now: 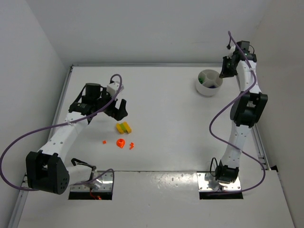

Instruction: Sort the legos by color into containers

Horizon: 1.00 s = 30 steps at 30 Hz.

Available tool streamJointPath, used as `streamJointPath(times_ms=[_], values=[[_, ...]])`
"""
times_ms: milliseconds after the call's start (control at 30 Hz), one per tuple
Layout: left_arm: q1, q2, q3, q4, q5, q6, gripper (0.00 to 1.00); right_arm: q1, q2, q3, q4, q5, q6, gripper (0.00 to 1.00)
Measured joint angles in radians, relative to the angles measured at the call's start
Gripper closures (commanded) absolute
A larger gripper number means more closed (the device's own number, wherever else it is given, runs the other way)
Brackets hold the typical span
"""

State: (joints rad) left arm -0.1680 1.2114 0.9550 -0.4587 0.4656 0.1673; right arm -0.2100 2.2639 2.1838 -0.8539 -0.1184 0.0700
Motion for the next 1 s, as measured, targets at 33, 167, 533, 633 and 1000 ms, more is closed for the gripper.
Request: streamJointPath(times_ms=[33,167,533,633,1000], values=[[0.0,0.0,0.0,0.002,0.0,0.0,0.0,0.0,0.008,0.005,0.002,0.003,0.003,1.0],[0.0,0.0,0.0,0.005,0.0,0.0,0.0,0.0,0.045,0.016,0.013,0.007,0.01,0.98],[0.0,0.013,-0.003,0.006,-0.019,0.008,0.0,0.0,0.078,0.026,0.016,0.012,0.016,0.67],[0.0,0.017,-0.012,0.006,-0.022,0.023,0.0,0.0,0.078,0.029,0.016,0.002,0.017,0.64],[0.0,0.049,-0.014,-0.085,0.001,0.223,0.03,-0.002,-0.003,-0.019,0.007,-0.079,0.012,0.64]])
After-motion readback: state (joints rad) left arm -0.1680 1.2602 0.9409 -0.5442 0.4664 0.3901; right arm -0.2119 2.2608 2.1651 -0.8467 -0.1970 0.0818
